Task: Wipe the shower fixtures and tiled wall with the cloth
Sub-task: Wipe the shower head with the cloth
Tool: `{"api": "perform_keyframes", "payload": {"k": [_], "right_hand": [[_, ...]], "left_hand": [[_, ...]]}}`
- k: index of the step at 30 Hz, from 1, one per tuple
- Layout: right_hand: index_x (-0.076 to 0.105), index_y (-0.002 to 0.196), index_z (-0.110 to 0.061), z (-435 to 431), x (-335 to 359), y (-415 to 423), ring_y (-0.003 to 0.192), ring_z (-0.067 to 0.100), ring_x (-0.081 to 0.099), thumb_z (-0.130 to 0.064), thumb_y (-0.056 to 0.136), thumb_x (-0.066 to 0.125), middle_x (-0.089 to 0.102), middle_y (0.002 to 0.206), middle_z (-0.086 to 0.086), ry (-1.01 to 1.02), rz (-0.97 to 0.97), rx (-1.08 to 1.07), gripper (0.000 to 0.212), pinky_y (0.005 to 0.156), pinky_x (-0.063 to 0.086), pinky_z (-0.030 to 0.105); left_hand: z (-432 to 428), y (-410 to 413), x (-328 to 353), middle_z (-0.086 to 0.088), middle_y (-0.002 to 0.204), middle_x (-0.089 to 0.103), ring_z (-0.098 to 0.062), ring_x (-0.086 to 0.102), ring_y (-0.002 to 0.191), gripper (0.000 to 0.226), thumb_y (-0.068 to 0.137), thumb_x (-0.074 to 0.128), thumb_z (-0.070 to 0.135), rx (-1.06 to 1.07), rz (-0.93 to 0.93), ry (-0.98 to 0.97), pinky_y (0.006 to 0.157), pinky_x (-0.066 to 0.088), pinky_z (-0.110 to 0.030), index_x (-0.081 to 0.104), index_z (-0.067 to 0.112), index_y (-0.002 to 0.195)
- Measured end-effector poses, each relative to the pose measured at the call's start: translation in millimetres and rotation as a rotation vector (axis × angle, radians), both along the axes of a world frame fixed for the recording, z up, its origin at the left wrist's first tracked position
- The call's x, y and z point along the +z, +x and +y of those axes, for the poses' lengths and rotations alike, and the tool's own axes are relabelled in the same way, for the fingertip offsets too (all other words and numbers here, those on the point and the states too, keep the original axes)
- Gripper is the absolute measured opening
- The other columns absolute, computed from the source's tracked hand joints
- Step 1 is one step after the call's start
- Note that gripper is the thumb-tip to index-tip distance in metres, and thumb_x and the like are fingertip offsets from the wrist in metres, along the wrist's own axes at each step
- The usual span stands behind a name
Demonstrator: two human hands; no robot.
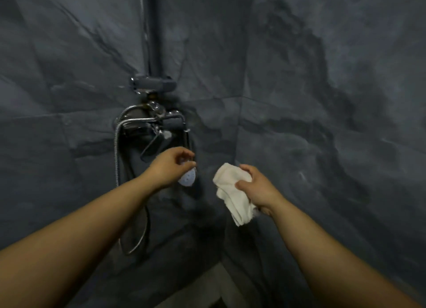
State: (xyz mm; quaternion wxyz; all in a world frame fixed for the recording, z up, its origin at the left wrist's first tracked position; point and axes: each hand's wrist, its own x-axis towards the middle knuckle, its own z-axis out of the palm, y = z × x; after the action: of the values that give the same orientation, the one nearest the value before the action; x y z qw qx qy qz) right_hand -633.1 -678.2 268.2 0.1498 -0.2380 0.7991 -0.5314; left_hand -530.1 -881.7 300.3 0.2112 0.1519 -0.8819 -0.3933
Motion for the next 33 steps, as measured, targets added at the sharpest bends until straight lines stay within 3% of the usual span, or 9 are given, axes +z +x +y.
{"api": "perform_keyframes", "payload": {"k": [3, 7, 10, 13, 15, 21, 25, 31, 33], "right_hand": [[0.044, 0.137, -0.017, -17, 5, -43, 0.117, 0.016, 0.050, -0.008, 0.091, 0.056, 0.051, 0.129, 0.001, -0.017, 0.067, 0.095, 0.048, 0.100, 0.040, 0.027], [0.061, 0.117, -0.016, -47, 18, -92, 0.109, 0.018, 0.058, -0.013, 0.090, 0.061, 0.062, 0.118, 0.004, -0.072, 0.110, 0.155, 0.028, 0.096, 0.046, 0.031], [0.066, 0.104, -0.023, -77, 29, -116, 0.102, 0.017, 0.061, -0.034, 0.081, 0.070, 0.066, 0.107, 0.000, -0.062, 0.215, 0.146, 0.025, 0.092, 0.048, 0.031], [0.068, 0.104, -0.030, -108, 43, -124, 0.102, 0.017, 0.062, -0.056, 0.073, 0.069, 0.069, 0.106, -0.003, 0.023, 0.398, 0.105, 0.040, 0.089, 0.048, 0.029], [0.066, 0.111, -0.031, -127, 55, -125, 0.106, 0.019, 0.059, -0.057, 0.076, 0.066, 0.067, 0.112, -0.002, 0.074, 0.502, 0.096, 0.043, 0.087, 0.045, 0.027], [0.048, 0.134, -0.032, -189, 73, -125, 0.118, 0.023, 0.052, -0.042, 0.086, 0.060, 0.055, 0.132, 0.002, 0.241, 0.743, 0.190, 0.050, 0.090, 0.042, 0.031], [0.036, 0.142, -0.034, -217, 73, -127, 0.124, 0.026, 0.045, -0.040, 0.090, 0.055, 0.045, 0.139, 0.006, 0.359, 0.804, 0.290, 0.056, 0.097, 0.041, 0.036], [0.053, 0.130, -0.033, -231, 74, -133, 0.115, 0.023, 0.054, -0.040, 0.087, 0.058, 0.059, 0.128, 0.001, 0.337, 0.789, 0.299, 0.044, 0.091, 0.046, 0.034], [0.059, 0.121, -0.030, -233, 76, -133, 0.107, 0.022, 0.056, -0.038, 0.084, 0.063, 0.062, 0.120, 0.001, 0.321, 0.771, 0.291, 0.038, 0.086, 0.047, 0.033]], "left_hand": [[-20, -12, 11, -0.006, 0.113, 0.060, -0.023, 0.056, 0.107, 0.029, 0.085, 0.064, 0.022, 0.272, -0.002, -0.253, 0.096, 0.042, -0.031, 0.064, 0.016, 0.114], [-44, -26, 23, -0.010, 0.125, 0.054, -0.030, 0.047, 0.117, 0.031, 0.088, 0.058, 0.023, 0.512, 0.027, -0.366, 0.101, 0.036, -0.037, 0.060, 0.017, 0.118], [-58, -32, 33, -0.009, 0.128, 0.052, -0.030, 0.045, 0.119, 0.031, 0.089, 0.054, 0.021, 0.596, 0.056, -0.433, 0.101, 0.037, -0.040, 0.058, 0.014, 0.120], [-66, -34, 42, -0.011, 0.125, 0.052, -0.029, 0.046, 0.117, 0.028, 0.090, 0.051, 0.016, 0.717, 0.090, -0.324, 0.097, 0.039, -0.042, 0.055, 0.010, 0.117], [-73, -35, 42, -0.013, 0.122, 0.052, -0.029, 0.048, 0.115, 0.027, 0.090, 0.050, 0.013, 0.808, 0.117, -0.209, 0.094, 0.040, -0.041, 0.052, 0.009, 0.117], [-99, -32, 30, -0.009, 0.139, 0.037, -0.028, 0.038, 0.126, 0.044, 0.090, 0.051, 0.009, 0.769, 0.092, -0.337, 0.103, 0.036, -0.038, 0.046, 0.012, 0.134], [-115, -29, 26, -0.009, 0.134, 0.036, -0.028, 0.041, 0.121, 0.039, 0.088, 0.059, 0.014, 0.746, 0.068, -0.480, 0.096, 0.043, -0.036, 0.056, 0.018, 0.127], [-132, -26, 28, -0.009, 0.124, 0.044, -0.027, 0.042, 0.113, 0.026, 0.084, 0.066, 0.016, 0.719, 0.065, -0.565, 0.091, 0.043, -0.032, 0.067, 0.016, 0.109], [-136, -25, 30, -0.012, 0.119, 0.048, -0.031, 0.043, 0.111, 0.025, 0.083, 0.067, 0.017, 0.699, 0.039, -0.654, 0.090, 0.043, -0.038, 0.068, 0.013, 0.108]]}}
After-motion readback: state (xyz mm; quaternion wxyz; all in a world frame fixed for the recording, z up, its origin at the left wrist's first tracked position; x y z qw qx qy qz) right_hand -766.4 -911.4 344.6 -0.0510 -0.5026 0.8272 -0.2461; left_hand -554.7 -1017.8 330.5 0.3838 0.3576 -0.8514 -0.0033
